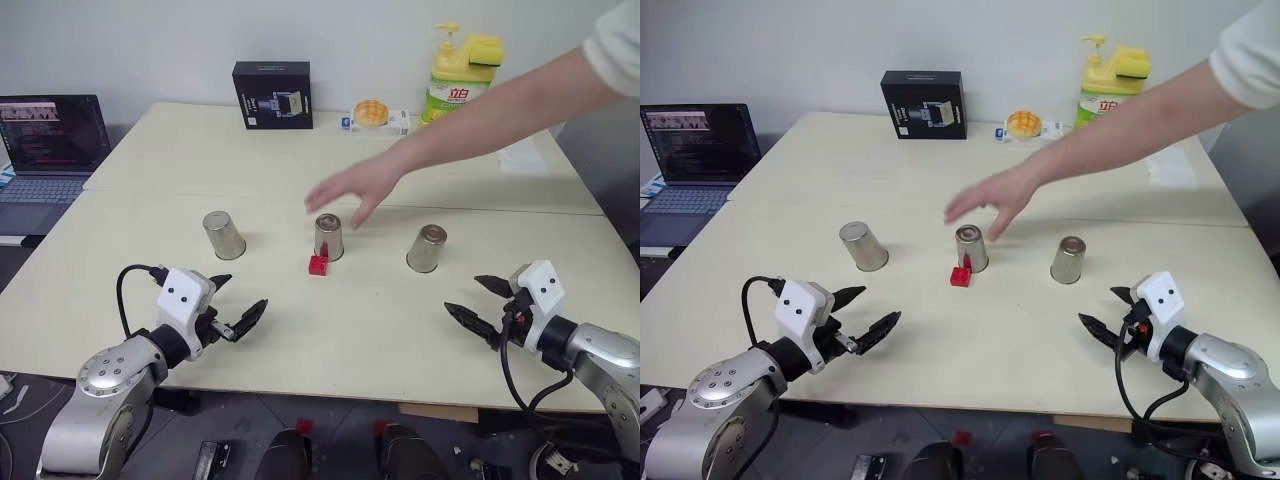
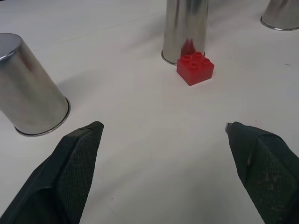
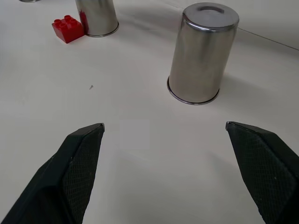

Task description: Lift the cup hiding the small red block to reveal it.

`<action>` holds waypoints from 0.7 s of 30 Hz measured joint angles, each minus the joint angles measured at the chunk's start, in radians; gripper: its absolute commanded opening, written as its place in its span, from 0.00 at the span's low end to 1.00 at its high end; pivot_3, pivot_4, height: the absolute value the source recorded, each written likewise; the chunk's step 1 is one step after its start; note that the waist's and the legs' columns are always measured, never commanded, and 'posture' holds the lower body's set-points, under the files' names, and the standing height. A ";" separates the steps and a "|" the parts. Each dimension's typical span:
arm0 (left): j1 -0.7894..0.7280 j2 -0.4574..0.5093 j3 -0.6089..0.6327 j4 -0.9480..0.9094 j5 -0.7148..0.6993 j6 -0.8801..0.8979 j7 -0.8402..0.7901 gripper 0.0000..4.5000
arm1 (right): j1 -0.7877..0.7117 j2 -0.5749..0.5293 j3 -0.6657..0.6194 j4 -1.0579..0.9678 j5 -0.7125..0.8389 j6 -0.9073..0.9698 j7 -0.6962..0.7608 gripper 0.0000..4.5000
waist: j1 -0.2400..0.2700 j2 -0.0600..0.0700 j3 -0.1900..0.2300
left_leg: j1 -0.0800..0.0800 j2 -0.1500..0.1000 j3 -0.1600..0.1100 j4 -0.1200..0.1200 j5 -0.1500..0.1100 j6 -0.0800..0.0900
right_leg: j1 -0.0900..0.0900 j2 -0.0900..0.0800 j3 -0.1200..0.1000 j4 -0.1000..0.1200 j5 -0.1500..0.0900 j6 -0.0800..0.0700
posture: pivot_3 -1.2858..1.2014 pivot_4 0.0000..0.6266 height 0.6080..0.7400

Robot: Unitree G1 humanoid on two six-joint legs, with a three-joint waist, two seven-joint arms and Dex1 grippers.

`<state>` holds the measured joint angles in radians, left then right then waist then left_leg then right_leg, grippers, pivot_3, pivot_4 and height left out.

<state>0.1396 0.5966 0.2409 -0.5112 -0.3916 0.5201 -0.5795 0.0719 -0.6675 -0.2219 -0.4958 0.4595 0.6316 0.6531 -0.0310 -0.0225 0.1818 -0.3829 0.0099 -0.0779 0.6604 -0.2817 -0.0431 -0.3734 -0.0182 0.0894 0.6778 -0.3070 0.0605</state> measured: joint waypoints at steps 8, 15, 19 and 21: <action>-0.003 0.008 0.000 0.010 0.004 -0.004 -0.002 1.00 | -0.001 0.000 0.000 0.000 0.005 0.007 0.001 0.98 | 0.000 0.000 0.000 | 0.000 0.000 0.000 0.000 0.000 0.000 | 0.000 0.000 0.000 0.000 0.000 0.000 | 0.52 0.24 1.00; -0.003 0.008 0.000 0.010 0.004 -0.005 -0.002 1.00 | -0.005 0.000 0.001 0.001 0.005 0.007 0.001 0.98 | 0.000 0.000 0.000 | 0.000 0.000 0.000 0.000 0.000 0.000 | 0.000 0.000 0.000 0.000 0.000 0.000 | 0.52 0.24 1.00; -0.003 0.009 0.000 0.010 0.004 -0.005 -0.004 1.00 | -0.007 0.000 0.002 0.001 0.004 0.007 0.001 0.98 | 0.000 0.000 0.000 | 0.000 0.000 0.000 0.000 0.000 0.000 | 0.000 0.000 0.000 0.000 0.000 0.000 | 0.52 0.24 1.00; -0.003 0.011 0.000 0.010 0.004 -0.005 -0.008 1.00 | -0.006 0.000 0.002 0.001 0.004 0.007 0.001 0.98 | 0.000 0.000 0.000 | 0.000 0.000 0.000 0.000 0.000 0.000 | 0.000 0.000 0.000 0.000 0.000 0.000 | 0.52 0.24 1.00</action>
<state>0.1370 0.6074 0.2410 -0.5009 -0.3877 0.5154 -0.5871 0.0664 -0.6675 -0.2200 -0.4945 0.4633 0.6382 0.6537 -0.0309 -0.0225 0.1818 -0.3829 0.0100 -0.0779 0.6604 -0.2817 -0.0431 -0.3734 -0.0182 0.0894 0.6778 -0.3070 0.0605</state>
